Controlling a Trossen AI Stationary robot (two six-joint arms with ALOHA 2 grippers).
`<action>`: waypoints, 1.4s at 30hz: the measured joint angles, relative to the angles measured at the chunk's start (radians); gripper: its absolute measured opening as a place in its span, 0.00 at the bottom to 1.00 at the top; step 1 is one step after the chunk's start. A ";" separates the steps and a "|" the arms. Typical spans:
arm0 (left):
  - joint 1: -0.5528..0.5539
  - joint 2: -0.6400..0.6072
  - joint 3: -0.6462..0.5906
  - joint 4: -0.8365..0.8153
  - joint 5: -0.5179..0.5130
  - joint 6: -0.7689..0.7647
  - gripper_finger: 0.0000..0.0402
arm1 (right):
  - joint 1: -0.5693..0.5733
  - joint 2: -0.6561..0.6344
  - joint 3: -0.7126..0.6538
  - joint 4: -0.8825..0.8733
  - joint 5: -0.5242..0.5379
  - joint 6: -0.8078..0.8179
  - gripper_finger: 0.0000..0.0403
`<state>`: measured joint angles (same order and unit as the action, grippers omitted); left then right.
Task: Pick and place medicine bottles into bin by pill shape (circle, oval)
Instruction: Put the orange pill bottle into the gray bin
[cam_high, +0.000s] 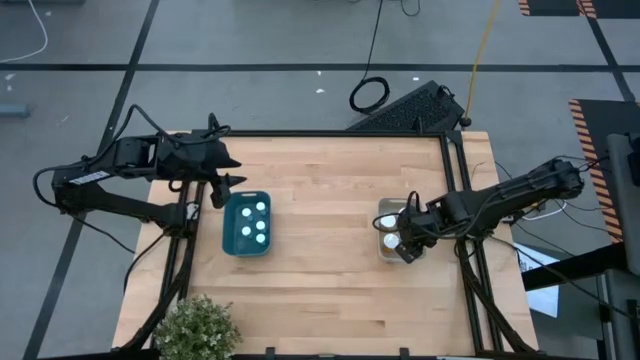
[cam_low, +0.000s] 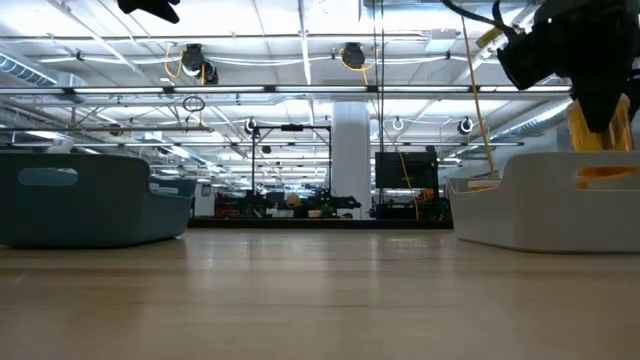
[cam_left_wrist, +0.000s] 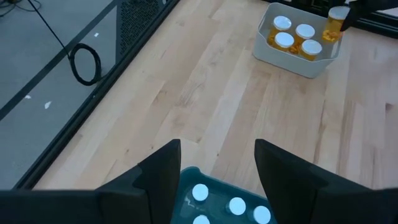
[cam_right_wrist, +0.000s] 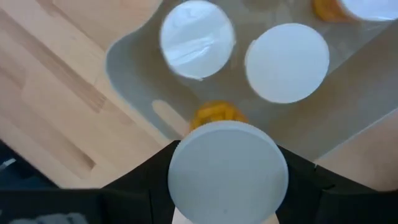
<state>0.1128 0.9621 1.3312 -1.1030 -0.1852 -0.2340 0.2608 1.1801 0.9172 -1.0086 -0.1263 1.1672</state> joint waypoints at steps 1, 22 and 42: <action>0.000 0.000 0.000 0.000 0.000 0.000 0.52 | -0.004 0.000 -0.008 0.003 0.001 0.000 0.49; 0.000 0.000 0.000 0.000 -0.026 0.017 0.52 | -0.007 0.000 -0.125 0.126 0.056 -0.008 0.49; 0.052 0.000 0.000 0.000 -0.035 0.033 0.52 | -0.007 0.000 -0.157 0.177 0.052 -0.060 0.62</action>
<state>0.1643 0.9619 1.3312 -1.1034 -0.2203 -0.2008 0.2539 1.1801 0.7601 -0.8316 -0.0746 1.1069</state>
